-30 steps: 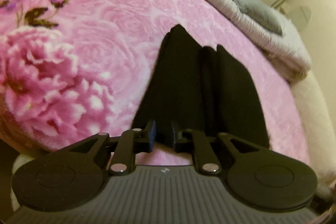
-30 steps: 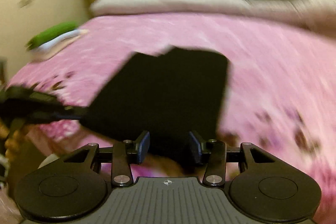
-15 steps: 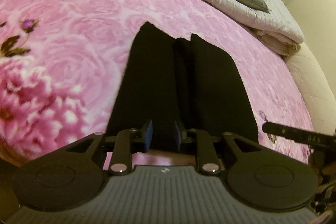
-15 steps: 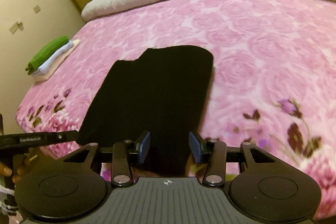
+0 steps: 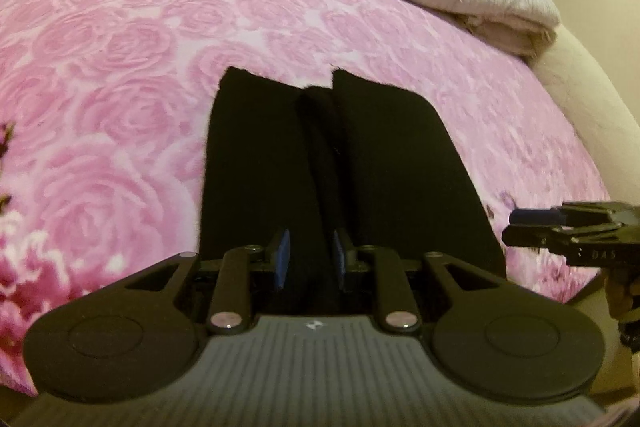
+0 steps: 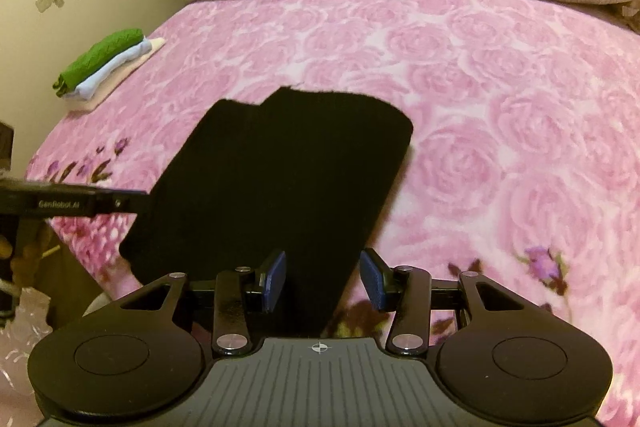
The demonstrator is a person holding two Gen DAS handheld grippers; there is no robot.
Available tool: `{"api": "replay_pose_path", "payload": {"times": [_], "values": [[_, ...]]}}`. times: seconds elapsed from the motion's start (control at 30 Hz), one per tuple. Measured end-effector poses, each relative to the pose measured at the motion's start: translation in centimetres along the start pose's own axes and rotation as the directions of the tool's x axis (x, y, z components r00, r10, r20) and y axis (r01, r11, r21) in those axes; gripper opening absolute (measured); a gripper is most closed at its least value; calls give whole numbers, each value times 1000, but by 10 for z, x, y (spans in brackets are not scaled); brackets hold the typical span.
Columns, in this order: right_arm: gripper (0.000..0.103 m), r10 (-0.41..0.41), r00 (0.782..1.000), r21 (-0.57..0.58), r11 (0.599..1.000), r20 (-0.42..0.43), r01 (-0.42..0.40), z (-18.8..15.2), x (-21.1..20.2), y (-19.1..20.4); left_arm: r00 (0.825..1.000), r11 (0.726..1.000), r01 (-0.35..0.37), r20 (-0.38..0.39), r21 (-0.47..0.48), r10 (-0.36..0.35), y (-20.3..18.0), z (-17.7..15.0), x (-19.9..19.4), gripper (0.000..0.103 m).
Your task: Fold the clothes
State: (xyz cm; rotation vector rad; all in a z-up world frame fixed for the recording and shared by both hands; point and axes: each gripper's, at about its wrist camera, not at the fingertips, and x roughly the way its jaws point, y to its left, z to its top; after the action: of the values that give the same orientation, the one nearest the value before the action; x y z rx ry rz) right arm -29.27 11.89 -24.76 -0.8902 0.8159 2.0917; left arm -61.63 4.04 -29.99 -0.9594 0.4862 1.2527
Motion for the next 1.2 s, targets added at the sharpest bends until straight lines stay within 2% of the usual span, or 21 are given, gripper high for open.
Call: {"api": "replay_pose_path", "payload": {"times": [0.2, 0.3, 0.43, 0.77, 0.93, 1.2], "values": [[46, -17, 1000, -32, 999, -17, 16, 7, 6, -11, 999, 998, 30, -36, 56, -28, -3, 0, 7, 21], [46, -27, 999, -40, 999, -19, 26, 17, 10, -21, 998, 996, 28, -53, 88, -24, -2, 10, 16, 21], [46, -13, 1000, -38, 999, -12, 13, 30, 16, -34, 995, 992, 65, -87, 110, -56, 2, 31, 31, 23], [46, 21, 999, -109, 994, -46, -26, 67, 44, -55, 974, 984, 159, -176, 84, -143, 18, 77, 78, 23], [46, 41, 996, -148, 988, -77, -52, 74, 60, -59, 973, 981, 153, -191, 118, -129, 20, 91, 91, 23], [46, 78, 993, -138, 986, -86, -89, 76, 69, -67, 974, 982, 145, -190, 121, -121, 21, 90, 94, 23]]}}
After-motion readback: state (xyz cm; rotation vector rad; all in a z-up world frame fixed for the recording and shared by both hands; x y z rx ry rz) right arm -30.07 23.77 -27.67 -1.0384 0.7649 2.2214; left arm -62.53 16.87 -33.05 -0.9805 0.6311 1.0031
